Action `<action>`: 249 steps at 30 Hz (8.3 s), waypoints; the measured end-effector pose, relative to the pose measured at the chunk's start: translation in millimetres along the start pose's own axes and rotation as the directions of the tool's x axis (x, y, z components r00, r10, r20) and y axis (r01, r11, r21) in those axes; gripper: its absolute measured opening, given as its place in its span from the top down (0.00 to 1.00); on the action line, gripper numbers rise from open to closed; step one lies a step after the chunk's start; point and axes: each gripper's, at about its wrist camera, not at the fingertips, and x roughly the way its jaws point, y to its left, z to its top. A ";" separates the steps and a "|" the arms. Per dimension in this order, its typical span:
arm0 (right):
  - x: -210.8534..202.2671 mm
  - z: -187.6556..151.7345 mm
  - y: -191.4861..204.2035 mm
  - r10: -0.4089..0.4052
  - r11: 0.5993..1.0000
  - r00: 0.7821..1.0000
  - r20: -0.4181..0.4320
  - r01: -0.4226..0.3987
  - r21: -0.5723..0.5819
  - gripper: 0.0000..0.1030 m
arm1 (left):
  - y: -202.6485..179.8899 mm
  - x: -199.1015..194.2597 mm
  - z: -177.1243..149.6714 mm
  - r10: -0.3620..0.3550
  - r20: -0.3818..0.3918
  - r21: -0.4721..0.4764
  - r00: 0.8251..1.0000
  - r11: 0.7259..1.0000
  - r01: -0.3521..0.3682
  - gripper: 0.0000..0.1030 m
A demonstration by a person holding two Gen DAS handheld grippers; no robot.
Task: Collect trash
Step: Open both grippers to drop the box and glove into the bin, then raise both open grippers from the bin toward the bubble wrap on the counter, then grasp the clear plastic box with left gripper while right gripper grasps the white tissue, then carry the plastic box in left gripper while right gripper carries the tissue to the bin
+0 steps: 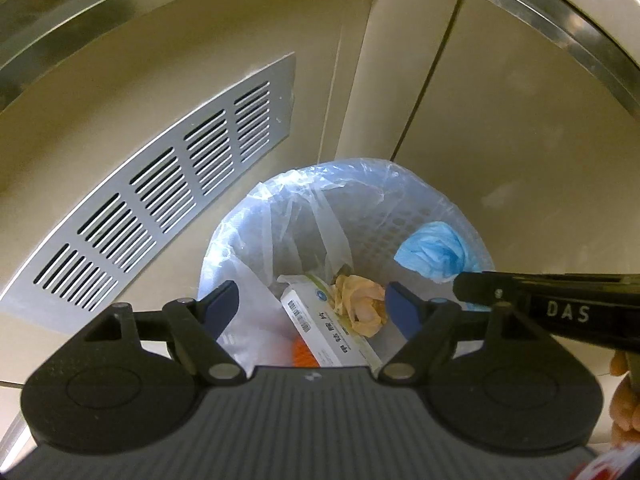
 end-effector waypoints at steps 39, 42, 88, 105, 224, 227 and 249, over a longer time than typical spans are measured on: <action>-45.2 -8.0 2.7 0.034 0.998 0.997 0.071 -0.030 -0.046 0.40 | -7.2 -64.9 -13.0 0.037 0.050 -0.050 0.998 0.998 -0.035 0.26; -60.9 -11.0 2.1 0.043 0.998 0.996 0.081 -0.040 -0.046 0.39 | -11.4 -80.8 -14.7 0.040 0.067 -0.056 0.997 0.998 -0.037 0.26; -240.9 3.8 22.8 -0.033 0.999 0.943 0.330 0.038 -0.009 0.31 | -29.5 -231.8 57.5 -0.133 0.245 0.159 0.960 0.983 0.096 0.25; -235.1 75.2 31.3 -0.047 0.994 0.918 0.394 0.081 -0.070 0.30 | -28.0 -214.5 115.8 -0.132 0.291 0.147 0.948 0.985 0.092 0.25; -133.0 344.1 -50.2 0.036 0.977 0.878 0.478 0.070 -0.202 0.78 | -108.0 -66.2 386.3 -0.065 0.412 0.179 0.909 0.984 -0.011 0.46; -139.5 335.1 -43.4 0.043 0.976 0.877 0.479 0.066 -0.209 0.78 | -104.1 -79.5 374.5 -0.075 0.423 0.176 0.903 0.984 -0.001 0.46; -198.2 207.5 35.8 0.053 0.972 0.866 0.496 0.069 -0.225 0.78 | -55.3 -172.2 246.0 -0.147 0.431 0.176 0.890 0.981 0.076 0.46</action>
